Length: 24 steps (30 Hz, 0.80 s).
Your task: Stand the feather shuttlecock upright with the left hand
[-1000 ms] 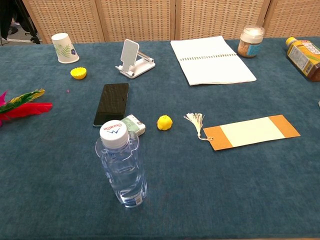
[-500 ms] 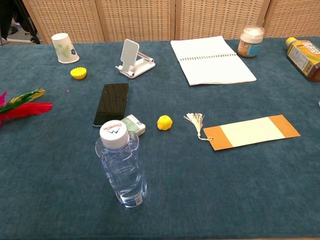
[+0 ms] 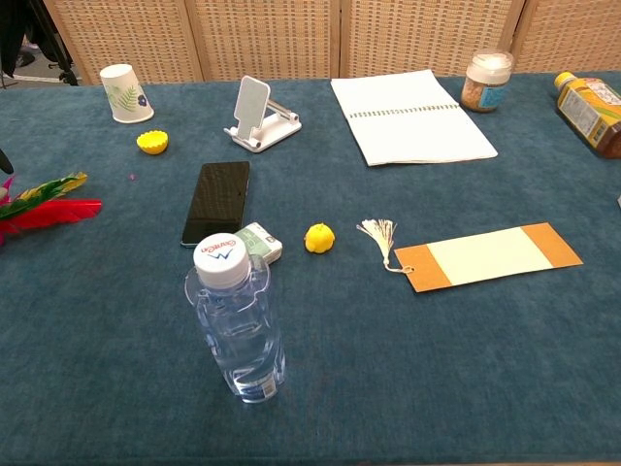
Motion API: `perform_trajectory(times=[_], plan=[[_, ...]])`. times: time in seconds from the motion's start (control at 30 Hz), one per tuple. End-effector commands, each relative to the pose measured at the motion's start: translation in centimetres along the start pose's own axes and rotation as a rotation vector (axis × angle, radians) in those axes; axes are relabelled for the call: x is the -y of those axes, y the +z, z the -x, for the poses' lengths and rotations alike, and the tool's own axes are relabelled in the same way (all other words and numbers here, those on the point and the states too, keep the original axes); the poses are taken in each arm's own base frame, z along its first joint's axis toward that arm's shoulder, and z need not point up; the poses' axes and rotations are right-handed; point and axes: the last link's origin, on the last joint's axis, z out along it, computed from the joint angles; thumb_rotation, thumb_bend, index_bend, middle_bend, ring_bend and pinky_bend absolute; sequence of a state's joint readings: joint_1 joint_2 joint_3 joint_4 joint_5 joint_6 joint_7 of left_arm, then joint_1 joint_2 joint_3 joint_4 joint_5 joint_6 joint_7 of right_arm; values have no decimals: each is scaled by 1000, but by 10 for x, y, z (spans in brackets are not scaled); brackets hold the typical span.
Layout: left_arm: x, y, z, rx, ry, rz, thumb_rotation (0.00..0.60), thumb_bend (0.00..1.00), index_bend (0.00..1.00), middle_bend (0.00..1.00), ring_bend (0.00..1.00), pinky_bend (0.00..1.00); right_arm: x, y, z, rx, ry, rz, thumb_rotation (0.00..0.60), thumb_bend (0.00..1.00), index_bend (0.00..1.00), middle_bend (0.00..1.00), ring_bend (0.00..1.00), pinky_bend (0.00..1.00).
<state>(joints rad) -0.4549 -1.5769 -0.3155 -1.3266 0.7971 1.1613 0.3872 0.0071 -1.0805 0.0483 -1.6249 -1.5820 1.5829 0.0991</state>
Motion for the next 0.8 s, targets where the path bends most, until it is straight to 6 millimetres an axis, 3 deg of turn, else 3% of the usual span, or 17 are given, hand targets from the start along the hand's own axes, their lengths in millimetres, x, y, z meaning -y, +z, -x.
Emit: perform_trajectory(times=[0.03,0.5,0.8], plan=[[0,0,0,1,1,0,600,375,434,0,0,0,0,0,0,0,0,-1,600,0,0,0,0,0],[0,6,9,17,4,-11,600,379,438,0,0,0,0,0,-1,-3,-2,0,600,0,0,0,0,0],[-3,5,12,21,-2,-6,600,434,472,0,0,0,0,0,0,-2,-2,1,600,0,0,0,0,0]])
